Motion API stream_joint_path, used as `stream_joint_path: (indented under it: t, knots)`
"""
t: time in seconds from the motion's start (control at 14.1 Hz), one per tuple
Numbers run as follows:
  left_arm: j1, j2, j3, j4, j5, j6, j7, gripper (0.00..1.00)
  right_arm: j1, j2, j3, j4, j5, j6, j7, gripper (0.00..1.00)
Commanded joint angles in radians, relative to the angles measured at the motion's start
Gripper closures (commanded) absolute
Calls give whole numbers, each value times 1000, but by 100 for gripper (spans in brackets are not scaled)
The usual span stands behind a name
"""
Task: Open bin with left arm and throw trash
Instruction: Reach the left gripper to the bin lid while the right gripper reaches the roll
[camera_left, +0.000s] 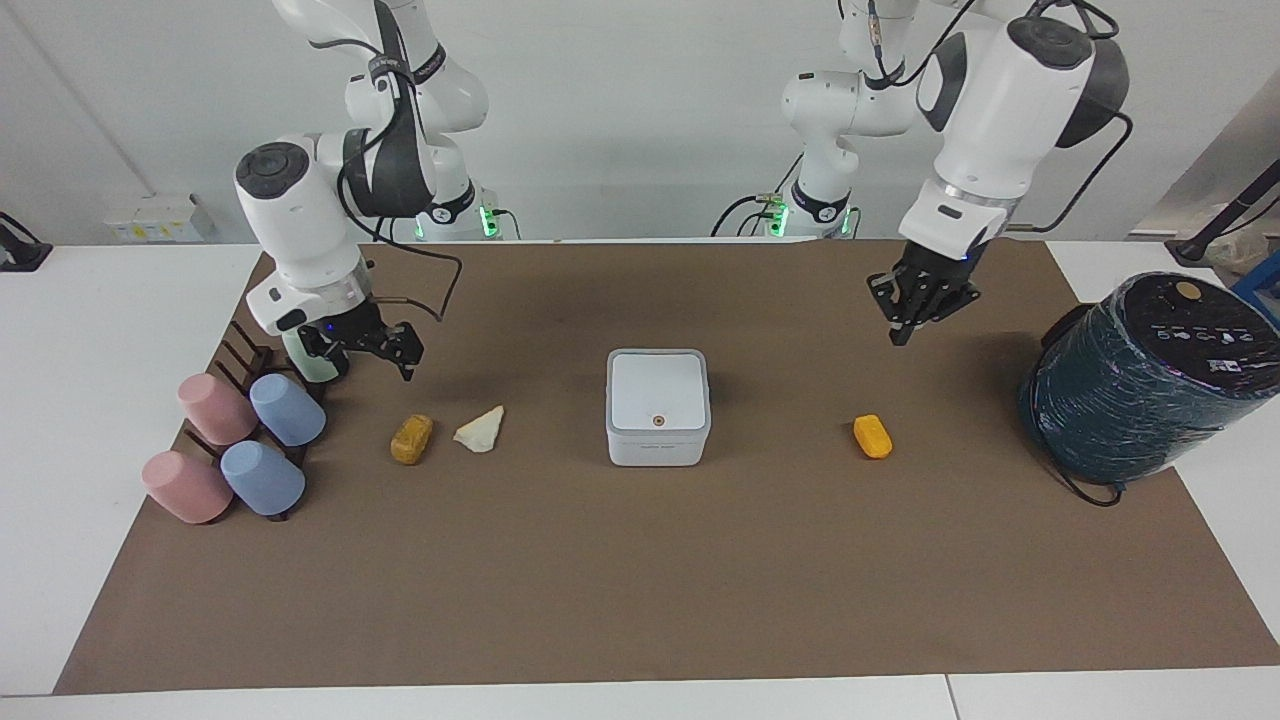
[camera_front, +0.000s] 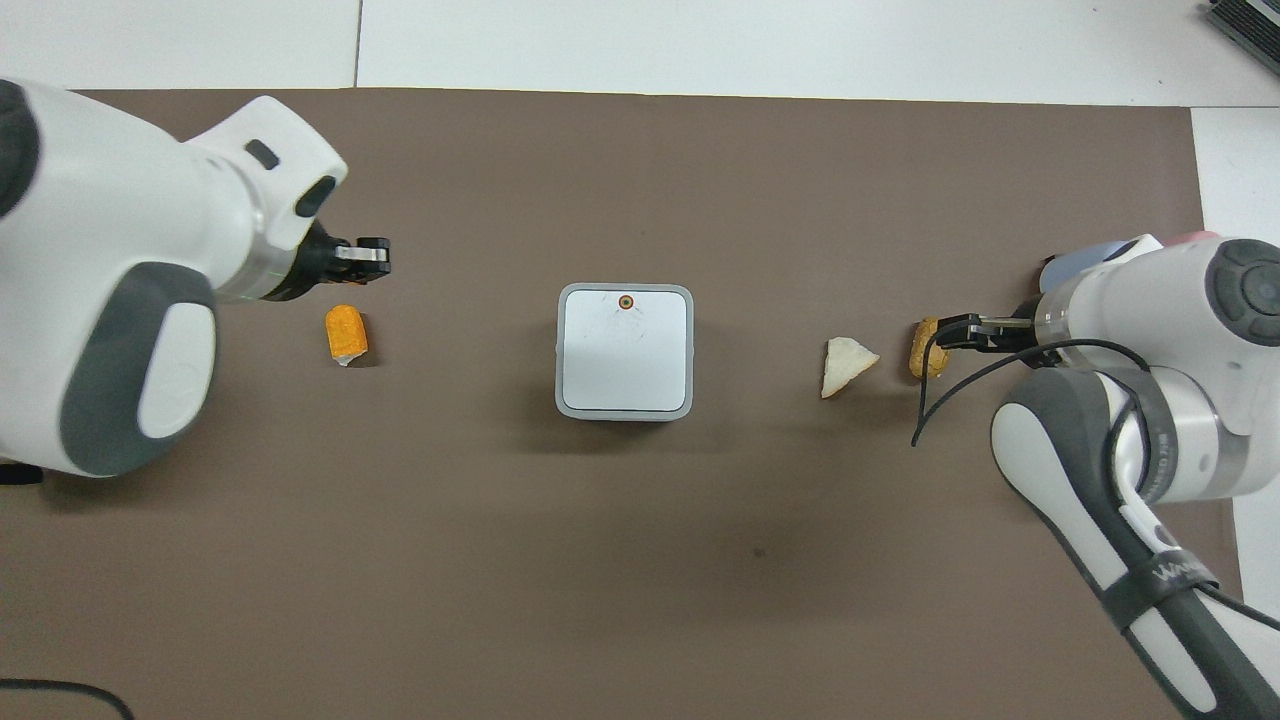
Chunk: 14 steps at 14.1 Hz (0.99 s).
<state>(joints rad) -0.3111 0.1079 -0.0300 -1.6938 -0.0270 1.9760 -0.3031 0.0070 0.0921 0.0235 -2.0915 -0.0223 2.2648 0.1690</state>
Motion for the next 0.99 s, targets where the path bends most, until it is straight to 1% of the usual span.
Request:
stream_joint_path:
  t: [0.0,0.14,0.21,0.28,0.36,0.5,0.64,0.78,0.85,0.92]
  knots:
    - [-78,64,15,8,-25,88,-92,100,-13,27,4,-21,-1,39,-8,0]
    - [-115,81,15,3,-82,148,-114,100,-12,34,4,-79,1,144,-8,0]
    - [-131,82,15,3,-105,180,-134,100,-12,38,4,-96,1,175,-8,0]
    - [-147,87,15,3,-119,222,-146,100,-7,50,4,-100,1,186,-16,0]
    - [-169,105,15,5,-128,239,-162,100,-2,57,4,-101,1,193,-17,0]
    - [-193,113,15,0,-129,257,-192,100,-2,83,4,-105,1,231,-22,0]
    - [-235,160,15,2,-129,290,-224,100,-1,84,4,-134,-1,292,-32,0]
    - [-275,212,15,0,-129,352,-263,100,-1,86,4,-163,-1,349,-39,0]
    - [-281,222,16,0,-129,362,-271,100,-1,87,4,-180,-1,387,-46,0]
    - [-286,233,15,2,-129,374,-275,100,-1,90,4,-182,-1,401,-48,18]
